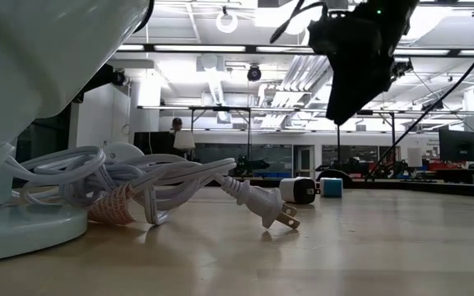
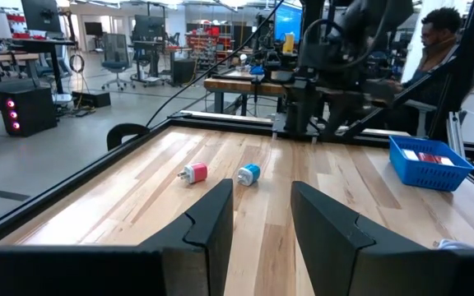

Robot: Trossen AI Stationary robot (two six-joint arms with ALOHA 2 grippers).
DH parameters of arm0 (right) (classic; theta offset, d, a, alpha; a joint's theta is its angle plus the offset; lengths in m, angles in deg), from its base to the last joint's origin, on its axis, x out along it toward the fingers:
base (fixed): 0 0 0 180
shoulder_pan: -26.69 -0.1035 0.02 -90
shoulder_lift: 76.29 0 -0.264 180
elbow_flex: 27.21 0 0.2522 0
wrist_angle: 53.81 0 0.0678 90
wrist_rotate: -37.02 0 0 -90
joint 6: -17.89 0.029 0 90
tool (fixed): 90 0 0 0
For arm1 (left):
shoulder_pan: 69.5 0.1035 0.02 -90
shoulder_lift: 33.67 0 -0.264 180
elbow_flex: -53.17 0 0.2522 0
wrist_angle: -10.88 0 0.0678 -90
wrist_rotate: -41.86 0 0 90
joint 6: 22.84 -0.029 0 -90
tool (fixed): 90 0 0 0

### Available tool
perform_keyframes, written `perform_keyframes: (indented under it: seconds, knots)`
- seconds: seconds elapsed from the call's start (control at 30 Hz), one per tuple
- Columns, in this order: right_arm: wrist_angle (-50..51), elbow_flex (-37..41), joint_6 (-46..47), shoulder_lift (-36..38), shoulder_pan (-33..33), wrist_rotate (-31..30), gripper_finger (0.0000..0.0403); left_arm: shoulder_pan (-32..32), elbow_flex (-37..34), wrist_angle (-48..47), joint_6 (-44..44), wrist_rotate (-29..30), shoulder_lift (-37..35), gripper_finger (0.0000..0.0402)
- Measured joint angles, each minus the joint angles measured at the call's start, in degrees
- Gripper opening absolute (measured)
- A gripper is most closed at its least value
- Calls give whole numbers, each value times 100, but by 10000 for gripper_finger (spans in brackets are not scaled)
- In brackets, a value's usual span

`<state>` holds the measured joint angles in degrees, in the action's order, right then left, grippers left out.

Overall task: Pick & Place Office items
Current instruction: Put the blue charger adapter into the blue basket

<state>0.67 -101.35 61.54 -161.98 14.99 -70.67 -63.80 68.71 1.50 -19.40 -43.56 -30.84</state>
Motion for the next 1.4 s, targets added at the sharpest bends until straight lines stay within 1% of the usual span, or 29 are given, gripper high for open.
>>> perform_keyframes:
  seconds: [0.23,0.43,0.63,0.8,1.03,1.4]
  knots:
    - [281,0,-479,0,541,313,179,1,1,0,0,0,0,120]
    - [193,0,-985,0,1074,728,179,1,1,-1,1,0,1,120]
    - [213,0,-1514,0,1459,999,179,0,0,-1,1,0,1,120]
    - [252,0,-1968,-17,1737,1304,179,2,0,-1,-2,0,0,120]
    - [216,-11,-2343,-207,2059,1641,179,0,0,0,0,0,0,120]
    - [190,0,-2626,-622,2445,1792,179,0,1,-1,0,0,1,120]
